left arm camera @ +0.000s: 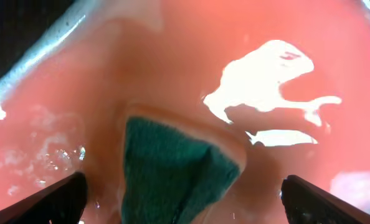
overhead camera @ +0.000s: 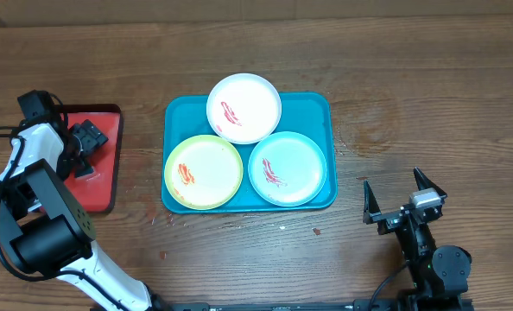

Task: Clean dirty plates on tray and stack at the side
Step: 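Rub the held sponge in the soapy water with the left gripper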

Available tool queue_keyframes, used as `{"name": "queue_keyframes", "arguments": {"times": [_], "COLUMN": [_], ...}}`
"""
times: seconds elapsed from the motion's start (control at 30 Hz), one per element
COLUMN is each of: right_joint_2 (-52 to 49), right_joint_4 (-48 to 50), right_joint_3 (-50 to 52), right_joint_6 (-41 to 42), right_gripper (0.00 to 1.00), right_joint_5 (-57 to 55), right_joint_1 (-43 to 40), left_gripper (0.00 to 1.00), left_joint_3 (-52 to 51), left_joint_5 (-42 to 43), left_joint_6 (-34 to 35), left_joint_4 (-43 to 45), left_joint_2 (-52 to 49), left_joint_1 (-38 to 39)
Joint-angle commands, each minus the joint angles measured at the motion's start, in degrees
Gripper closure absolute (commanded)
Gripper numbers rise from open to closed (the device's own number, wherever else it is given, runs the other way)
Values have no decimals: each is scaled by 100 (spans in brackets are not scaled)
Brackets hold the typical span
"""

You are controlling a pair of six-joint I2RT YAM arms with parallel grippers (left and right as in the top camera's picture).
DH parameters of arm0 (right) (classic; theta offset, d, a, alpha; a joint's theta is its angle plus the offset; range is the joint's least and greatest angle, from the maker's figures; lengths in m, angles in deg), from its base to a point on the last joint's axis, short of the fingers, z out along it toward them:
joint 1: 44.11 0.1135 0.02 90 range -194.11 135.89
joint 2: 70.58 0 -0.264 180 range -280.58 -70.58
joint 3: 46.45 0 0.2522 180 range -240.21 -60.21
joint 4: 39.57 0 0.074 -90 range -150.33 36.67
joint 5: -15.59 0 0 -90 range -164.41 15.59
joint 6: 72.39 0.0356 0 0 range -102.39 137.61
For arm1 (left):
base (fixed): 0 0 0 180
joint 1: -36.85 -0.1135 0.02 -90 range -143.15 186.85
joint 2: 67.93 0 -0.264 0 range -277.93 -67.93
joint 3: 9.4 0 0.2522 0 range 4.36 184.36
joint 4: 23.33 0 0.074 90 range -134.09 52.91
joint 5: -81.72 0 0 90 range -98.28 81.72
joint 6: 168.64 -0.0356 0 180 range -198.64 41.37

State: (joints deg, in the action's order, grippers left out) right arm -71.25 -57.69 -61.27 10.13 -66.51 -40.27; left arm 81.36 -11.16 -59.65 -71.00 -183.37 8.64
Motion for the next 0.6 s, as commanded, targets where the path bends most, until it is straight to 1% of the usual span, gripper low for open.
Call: {"name": "queue_keyframes", "arguments": {"times": [0.0, 0.03, 0.07, 0.1, 0.17, 0.3, 0.37, 0.4, 0.43, 0.47, 0.5, 0.57], "right_joint_2": [50, 50, 50, 50, 50, 50, 50, 50, 50, 50, 50, 50], "right_joint_4": [22, 20, 22, 20, 22, 22, 22, 22, 22, 20, 22, 22], "right_joint_3": [61, 61, 61, 61, 61, 61, 61, 61, 61, 61, 61, 61], "right_joint_6": [15, 15, 15, 15, 15, 15, 15, 15, 15, 15, 15, 15], "right_gripper": [0, 0, 0, 0, 0, 0, 0, 0, 0, 0, 0, 0], "right_joint_5": [-33, -33, -33, -33, -33, -33, -33, -33, -33, -33, -33, -33], "right_joint_1": [-22, -22, -22, -22, -22, -22, -22, -22, -22, -22, -22, -22], "left_gripper": [20, 35, 53, 75, 95, 96, 96, 91, 65, 26, 0, 0], "left_joint_3": [79, 79, 79, 74, 74, 74, 74, 74, 74, 74, 74, 74], "left_joint_5": [-72, -72, -72, -70, -70, -70, -55, -52, -50, -50, -52, -68], "left_joint_6": [-234, -232, -232, -229, -229, -221, -105, -24, 57, 103, 101, 94], "left_joint_4": [33, 26, 7, -13, -61, -225, -319, -356, -372, -369, -341, -133], "left_joint_2": [-136, -136, -136, -138, -138, -138, -138, -138, -138, -138, -138, -138], "left_joint_1": [-4, -4, -4, -4, -4, -4, -4, -4, -4, -4, -4, -13]}}
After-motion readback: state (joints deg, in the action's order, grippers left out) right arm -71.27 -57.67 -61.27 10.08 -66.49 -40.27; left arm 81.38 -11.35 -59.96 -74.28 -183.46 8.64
